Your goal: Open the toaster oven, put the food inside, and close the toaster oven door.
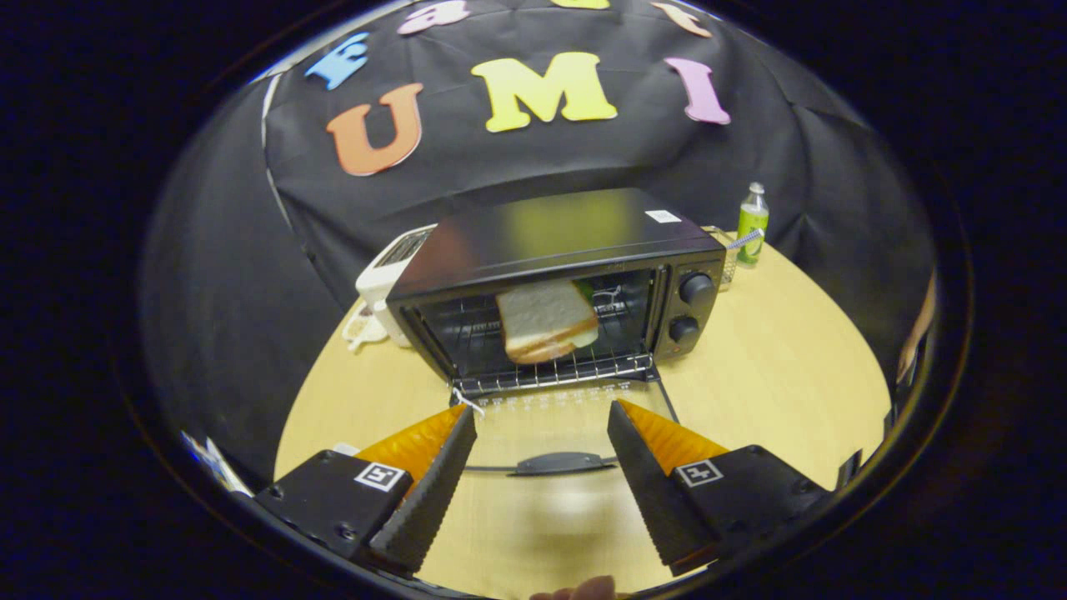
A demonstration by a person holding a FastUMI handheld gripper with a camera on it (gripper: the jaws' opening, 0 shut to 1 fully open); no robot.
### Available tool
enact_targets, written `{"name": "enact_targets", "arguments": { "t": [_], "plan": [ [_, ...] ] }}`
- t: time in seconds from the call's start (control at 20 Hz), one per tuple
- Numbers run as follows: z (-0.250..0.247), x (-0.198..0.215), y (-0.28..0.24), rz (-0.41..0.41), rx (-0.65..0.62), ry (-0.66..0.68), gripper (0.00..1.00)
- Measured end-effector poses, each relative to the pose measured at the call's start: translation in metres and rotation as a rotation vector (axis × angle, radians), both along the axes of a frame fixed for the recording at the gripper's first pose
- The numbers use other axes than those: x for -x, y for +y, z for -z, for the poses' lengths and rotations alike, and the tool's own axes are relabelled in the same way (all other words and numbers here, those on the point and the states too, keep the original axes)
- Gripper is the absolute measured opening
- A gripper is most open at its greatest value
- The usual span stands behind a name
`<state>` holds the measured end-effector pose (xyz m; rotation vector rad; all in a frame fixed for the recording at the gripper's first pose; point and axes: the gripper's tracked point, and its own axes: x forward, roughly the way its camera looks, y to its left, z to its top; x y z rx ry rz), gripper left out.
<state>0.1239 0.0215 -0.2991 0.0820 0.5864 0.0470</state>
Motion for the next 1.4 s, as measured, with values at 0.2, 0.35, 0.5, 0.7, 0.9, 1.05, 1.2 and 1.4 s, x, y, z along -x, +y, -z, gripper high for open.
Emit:
{"name": "enact_targets", "arguments": {
  "t": [0.2,0.35,0.5,0.7,0.9,1.05,1.2,1.4],
  "plan": [
    [0.040,0.027,-0.011,-0.012,0.070,0.034,1.00],
    [0.062,0.040,-0.029,-0.004,0.060,0.082,1.00],
    [0.076,0.043,-0.045,-0.016,0.064,0.103,1.00],
    [0.091,0.042,-0.060,-0.025,0.068,0.118,1.00],
    [0.112,0.041,-0.065,-0.024,0.055,0.135,1.00],
    [0.123,0.036,-0.060,-0.013,0.021,0.125,1.00],
    [0.136,0.030,-0.050,-0.012,0.002,0.130,1.00],
    [0.147,0.011,-0.045,0.002,0.030,0.123,1.00]
  ]
}}
